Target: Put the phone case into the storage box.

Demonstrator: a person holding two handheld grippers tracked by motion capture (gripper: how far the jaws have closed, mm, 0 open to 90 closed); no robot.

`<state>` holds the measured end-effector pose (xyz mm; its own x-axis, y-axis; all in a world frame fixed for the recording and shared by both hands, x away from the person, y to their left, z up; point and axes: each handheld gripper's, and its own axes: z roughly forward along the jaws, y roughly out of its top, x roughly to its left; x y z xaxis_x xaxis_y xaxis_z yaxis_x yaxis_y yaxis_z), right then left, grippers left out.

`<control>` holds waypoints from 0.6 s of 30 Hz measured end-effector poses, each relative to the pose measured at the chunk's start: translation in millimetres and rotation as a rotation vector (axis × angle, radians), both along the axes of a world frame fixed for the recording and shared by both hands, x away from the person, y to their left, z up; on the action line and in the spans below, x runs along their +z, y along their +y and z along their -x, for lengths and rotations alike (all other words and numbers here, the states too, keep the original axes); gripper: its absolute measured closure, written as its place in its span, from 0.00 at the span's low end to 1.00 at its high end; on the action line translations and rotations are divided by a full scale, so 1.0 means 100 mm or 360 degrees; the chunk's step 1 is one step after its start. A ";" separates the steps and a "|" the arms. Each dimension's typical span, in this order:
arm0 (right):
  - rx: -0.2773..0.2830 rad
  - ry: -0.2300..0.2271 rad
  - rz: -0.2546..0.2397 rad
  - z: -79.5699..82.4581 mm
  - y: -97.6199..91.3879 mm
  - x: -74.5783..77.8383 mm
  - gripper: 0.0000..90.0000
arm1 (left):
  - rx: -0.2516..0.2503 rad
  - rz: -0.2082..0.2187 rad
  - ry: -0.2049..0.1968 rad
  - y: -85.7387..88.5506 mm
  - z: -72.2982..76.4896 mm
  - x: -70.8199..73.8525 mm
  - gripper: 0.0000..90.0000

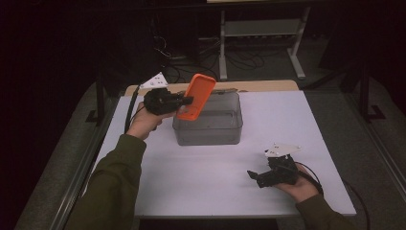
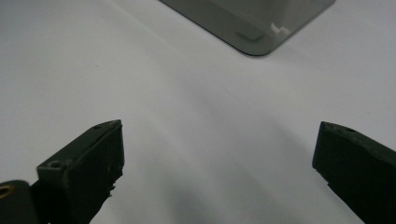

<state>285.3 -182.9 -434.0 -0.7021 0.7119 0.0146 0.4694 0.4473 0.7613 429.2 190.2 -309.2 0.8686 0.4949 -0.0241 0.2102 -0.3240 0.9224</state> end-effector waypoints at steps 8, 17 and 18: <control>0.0002 -0.0003 0.0000 0.00 0.00 0.00 0.02 | 0.0027 -0.0048 0.0043 -0.04 -0.08 -0.10 0.89; 0.0007 -0.0009 0.0007 0.00 0.00 0.00 0.02 | 0.0055 -0.0113 0.0093 -0.07 -0.15 -0.19 0.89; 0.0007 -0.0009 0.0006 0.00 0.00 0.00 0.02 | 0.0061 -0.0126 0.0098 -0.08 -0.15 -0.20 0.89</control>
